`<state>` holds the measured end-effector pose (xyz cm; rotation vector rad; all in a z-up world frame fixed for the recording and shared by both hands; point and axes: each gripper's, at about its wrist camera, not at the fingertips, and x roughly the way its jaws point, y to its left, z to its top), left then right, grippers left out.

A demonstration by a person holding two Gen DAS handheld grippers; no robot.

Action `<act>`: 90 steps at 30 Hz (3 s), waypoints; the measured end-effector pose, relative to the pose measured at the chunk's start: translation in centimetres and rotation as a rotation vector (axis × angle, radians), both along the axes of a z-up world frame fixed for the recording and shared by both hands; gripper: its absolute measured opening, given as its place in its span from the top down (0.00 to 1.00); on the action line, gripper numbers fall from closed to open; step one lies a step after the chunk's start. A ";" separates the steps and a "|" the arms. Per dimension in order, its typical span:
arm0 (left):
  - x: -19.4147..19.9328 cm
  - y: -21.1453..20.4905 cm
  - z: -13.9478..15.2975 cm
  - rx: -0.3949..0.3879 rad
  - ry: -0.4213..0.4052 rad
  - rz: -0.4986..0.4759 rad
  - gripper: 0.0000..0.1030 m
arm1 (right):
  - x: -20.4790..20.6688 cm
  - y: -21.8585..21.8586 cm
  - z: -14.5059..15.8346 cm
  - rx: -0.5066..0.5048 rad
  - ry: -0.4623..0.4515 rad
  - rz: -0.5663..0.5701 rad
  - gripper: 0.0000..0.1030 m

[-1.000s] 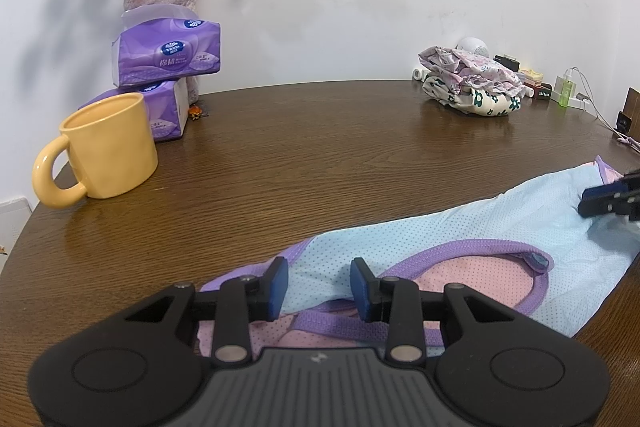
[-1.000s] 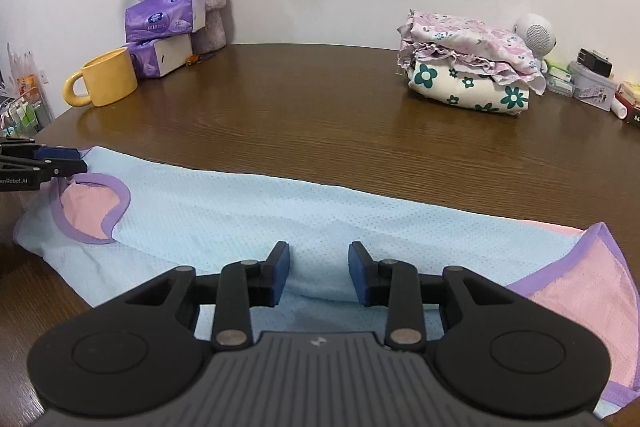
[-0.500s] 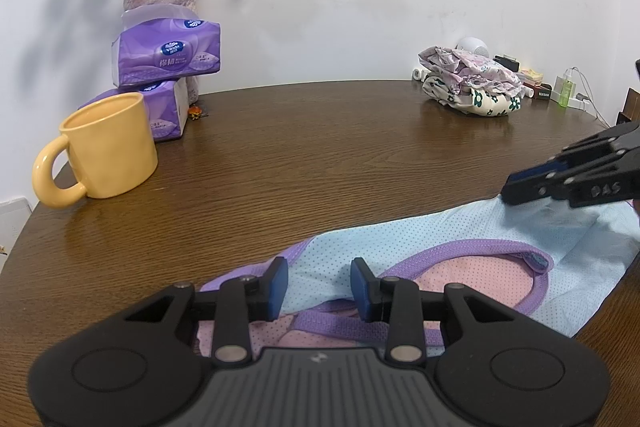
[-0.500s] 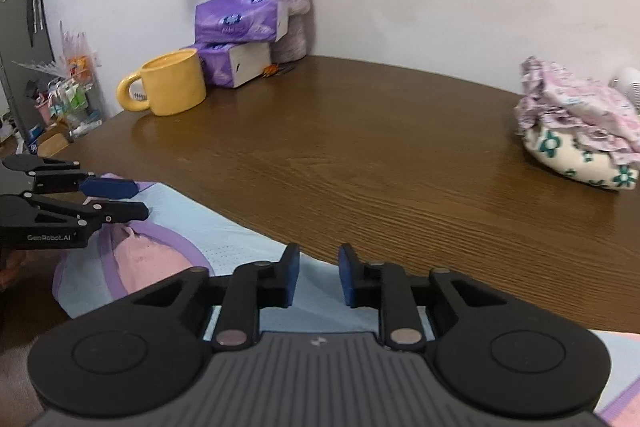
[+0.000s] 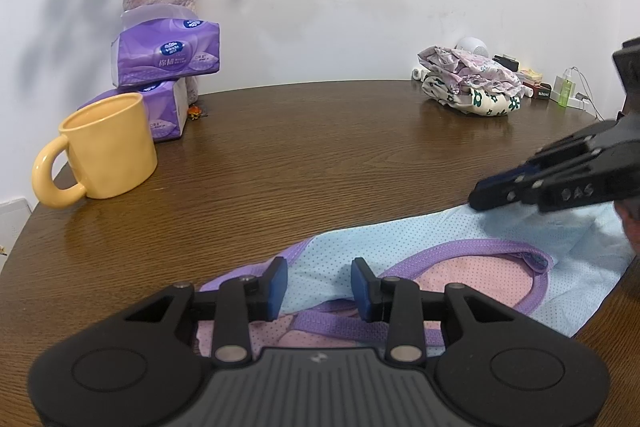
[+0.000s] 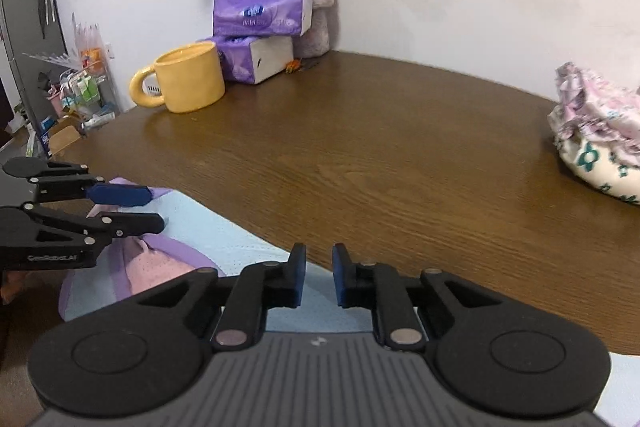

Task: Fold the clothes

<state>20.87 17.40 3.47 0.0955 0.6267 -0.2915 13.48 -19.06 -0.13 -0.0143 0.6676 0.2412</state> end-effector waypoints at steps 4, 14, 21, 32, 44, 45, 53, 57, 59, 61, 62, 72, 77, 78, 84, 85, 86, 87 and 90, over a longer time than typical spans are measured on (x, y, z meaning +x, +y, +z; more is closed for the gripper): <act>0.0 0.0 0.0 0.000 0.000 -0.001 0.67 | 0.0 0.0 0.0 0.000 0.000 0.000 0.86; -0.2 -0.1 0.7 -0.016 -0.028 -0.025 0.62 | 0.0 0.1 0.0 0.001 0.000 0.001 0.87; -0.7 -0.1 1.3 -0.032 -0.067 -0.017 0.63 | -0.1 0.2 0.0 0.001 0.000 0.002 0.86; -0.2 -0.4 0.3 0.011 0.001 -0.011 0.75 | -0.1 0.3 0.0 0.001 0.000 0.003 0.84; -0.4 -0.4 0.2 0.018 -0.006 -0.005 0.74 | -0.1 0.4 0.0 0.002 -0.001 0.004 0.85; -0.4 -0.5 0.2 0.019 -0.007 -0.004 0.74 | -0.1 0.4 0.0 0.002 -0.001 0.004 0.85; -0.4 -0.4 0.2 0.018 -0.007 -0.003 0.74 | -0.1 0.5 0.0 0.002 -0.001 0.005 0.84; -0.5 -0.5 0.2 0.023 -0.009 -0.003 0.74 | -0.2 0.5 0.0 0.002 -0.001 0.005 0.84; -0.4 -0.5 0.2 0.024 -0.009 -0.003 0.74 | -0.2 0.5 0.1 0.002 -0.001 0.005 0.84; -0.4 -0.5 0.2 0.025 -0.010 -0.002 0.73 | -0.2 0.5 0.1 0.002 -0.001 0.005 0.84; -0.4 -0.5 0.2 0.025 -0.010 -0.002 0.73 | -0.2 0.5 0.1 0.002 -0.001 0.006 0.84; -0.4 -0.5 0.2 0.025 -0.009 -0.001 0.73 | -0.2 0.6 0.1 0.003 -0.001 0.006 0.84; -0.4 -0.5 0.2 0.025 -0.009 -0.001 0.73 | -0.2 0.7 0.1 0.003 -0.001 0.007 0.84; -0.4 -0.5 0.2 0.025 -0.009 -0.001 0.73 | -0.2 0.7 0.1 0.003 -0.001 0.007 0.84; -0.4 -0.5 0.2 0.025 -0.009 -0.001 0.73 | -0.2 0.7 0.1 0.003 -0.001 0.008 0.84; -0.4 -0.5 0.2 0.024 -0.008 -0.001 0.73 | -0.2 0.7 0.1 0.003 -0.001 0.008 0.84; -0.4 -0.5 0.2 0.024 -0.008 -0.001 0.73 | -0.2 0.8 0.1 0.003 -0.001 0.008 0.84; -0.4 -0.5 0.2 0.024 -0.008 -0.001 0.73 | -0.2 0.8 0.1 0.003 -0.001 0.008 0.84; -0.4 -0.5 0.2 0.023 -0.008 -0.001 0.73 | -0.2 0.8 0.1 0.003 -0.001 0.008 0.84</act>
